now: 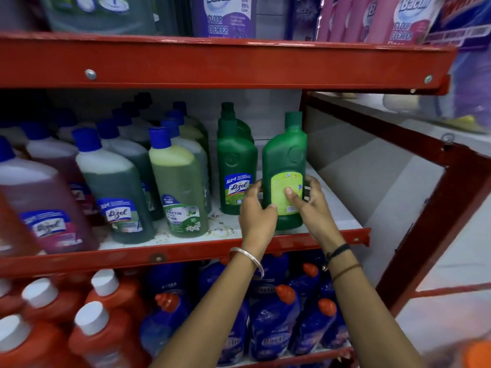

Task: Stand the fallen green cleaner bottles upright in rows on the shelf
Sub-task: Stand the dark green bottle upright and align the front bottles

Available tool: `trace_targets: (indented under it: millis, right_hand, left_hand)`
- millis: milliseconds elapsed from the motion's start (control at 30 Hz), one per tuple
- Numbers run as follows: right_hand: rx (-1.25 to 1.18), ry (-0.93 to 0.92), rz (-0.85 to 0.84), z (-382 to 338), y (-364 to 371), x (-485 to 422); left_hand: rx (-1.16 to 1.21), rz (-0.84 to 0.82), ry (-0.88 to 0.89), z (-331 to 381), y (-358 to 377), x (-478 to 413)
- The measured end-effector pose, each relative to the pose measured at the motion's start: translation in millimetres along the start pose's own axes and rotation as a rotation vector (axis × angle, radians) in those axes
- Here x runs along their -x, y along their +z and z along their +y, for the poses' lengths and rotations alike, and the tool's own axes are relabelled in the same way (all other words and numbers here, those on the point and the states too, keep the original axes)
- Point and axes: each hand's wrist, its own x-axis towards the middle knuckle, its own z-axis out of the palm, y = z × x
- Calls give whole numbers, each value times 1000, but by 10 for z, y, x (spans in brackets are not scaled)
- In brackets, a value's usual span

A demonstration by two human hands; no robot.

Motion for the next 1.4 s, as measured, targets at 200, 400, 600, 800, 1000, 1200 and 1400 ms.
trace_targets:
  millis: [200,400,600,800,1000,1200,1400]
  right_hand:
    - [-7,-10,-172,-3,501,209]
    - [85,-42,-17,38,670,306]
    - [143,-50,98,-3,599,407]
    - [255,-82,-84,-128,828,459]
    - [11,0,-181,-146,720,325]
    - [-19,12,-301,-108,535,151]
    - [-55,26,-254,4,488,114]
  left_hand:
    - [-152,180,76,-133,-504,115]
    - [-301,98,88,-220,-676,218]
    - [-255,129,142,-231,-709,284]
    - [-229,165,272,-299,-675,527]
    - [-194,99,294,-242,-760,476]
    - [-285,-32,142,-170,-768,300]
    - [-288,-20,174,-222,-823,290]
